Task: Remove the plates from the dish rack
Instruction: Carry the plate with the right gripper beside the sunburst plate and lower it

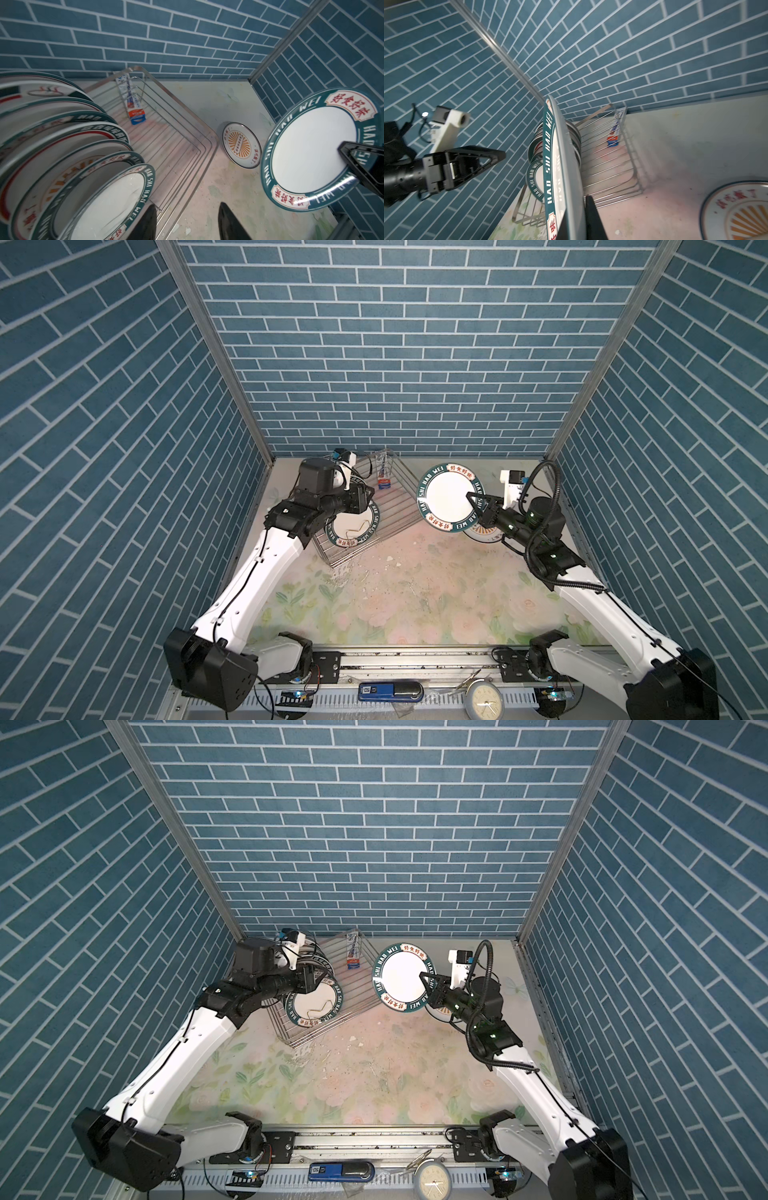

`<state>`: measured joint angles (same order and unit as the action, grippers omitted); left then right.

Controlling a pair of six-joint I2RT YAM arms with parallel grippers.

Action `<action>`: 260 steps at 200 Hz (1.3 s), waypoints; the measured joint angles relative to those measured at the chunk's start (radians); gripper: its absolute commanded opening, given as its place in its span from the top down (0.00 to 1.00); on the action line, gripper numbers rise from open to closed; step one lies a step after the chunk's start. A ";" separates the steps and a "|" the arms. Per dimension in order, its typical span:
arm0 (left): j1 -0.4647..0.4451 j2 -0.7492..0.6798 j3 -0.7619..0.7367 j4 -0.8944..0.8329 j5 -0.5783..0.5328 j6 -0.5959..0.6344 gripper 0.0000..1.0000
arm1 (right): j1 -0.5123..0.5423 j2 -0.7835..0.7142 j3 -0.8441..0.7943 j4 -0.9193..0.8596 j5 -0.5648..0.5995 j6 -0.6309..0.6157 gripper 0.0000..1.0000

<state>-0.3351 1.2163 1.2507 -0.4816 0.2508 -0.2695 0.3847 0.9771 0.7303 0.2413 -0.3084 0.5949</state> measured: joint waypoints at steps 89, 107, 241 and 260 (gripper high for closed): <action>0.084 0.005 -0.006 -0.045 -0.154 0.016 0.01 | -0.173 -0.130 -0.107 -0.229 0.542 0.039 1.00; 0.084 0.005 -0.006 -0.045 -0.159 0.015 0.01 | -0.185 -0.114 -0.130 -0.251 0.613 0.063 1.00; 0.084 0.033 -0.028 -0.115 -0.220 -0.007 0.01 | -0.235 0.177 -0.126 -0.308 0.605 0.246 1.00; 0.084 0.050 -0.028 -0.127 -0.207 -0.007 0.01 | -0.245 0.205 -0.116 -0.299 0.557 0.269 1.00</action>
<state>-0.2508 1.2667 1.2224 -0.6083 0.0441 -0.2768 0.1394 1.1820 0.6144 -0.0574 0.2489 0.8642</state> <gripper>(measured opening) 0.994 0.096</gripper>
